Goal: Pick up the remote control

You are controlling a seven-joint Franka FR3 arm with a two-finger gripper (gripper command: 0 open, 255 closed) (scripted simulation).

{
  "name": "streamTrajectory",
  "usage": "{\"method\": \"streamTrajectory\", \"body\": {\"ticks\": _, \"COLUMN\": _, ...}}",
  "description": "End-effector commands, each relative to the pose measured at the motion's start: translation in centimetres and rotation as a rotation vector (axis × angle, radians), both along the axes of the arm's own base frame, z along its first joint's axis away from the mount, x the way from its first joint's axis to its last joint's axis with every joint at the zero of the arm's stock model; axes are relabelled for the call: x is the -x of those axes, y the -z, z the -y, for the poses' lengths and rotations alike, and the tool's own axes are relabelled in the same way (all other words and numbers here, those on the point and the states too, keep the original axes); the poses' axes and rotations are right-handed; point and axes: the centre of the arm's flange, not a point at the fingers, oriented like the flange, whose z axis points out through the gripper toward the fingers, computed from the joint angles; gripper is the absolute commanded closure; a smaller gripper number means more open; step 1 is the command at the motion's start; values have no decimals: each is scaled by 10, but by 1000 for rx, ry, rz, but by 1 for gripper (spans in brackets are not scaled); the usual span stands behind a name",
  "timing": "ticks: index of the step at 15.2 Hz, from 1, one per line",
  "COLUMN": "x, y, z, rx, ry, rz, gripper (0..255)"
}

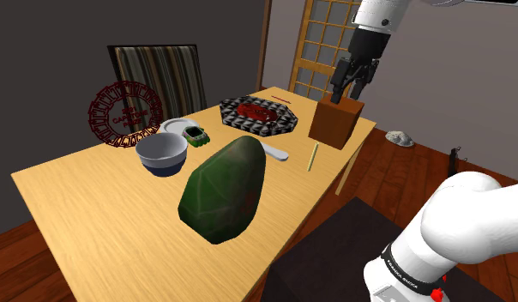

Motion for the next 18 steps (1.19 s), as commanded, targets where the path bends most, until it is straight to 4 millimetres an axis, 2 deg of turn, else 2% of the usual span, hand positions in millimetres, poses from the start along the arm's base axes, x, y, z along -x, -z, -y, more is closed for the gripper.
{"method": "streamTrajectory", "body": {"ticks": 1, "x": 0, "y": 0, "z": 0, "rx": 0, "ry": 0, "rz": 0, "gripper": 0}}
{"method": "streamTrajectory", "body": {"ticks": 18, "x": -148, "y": 159, "z": 58, "rx": 28, "ry": -125, "rz": -12, "gripper": 0}}
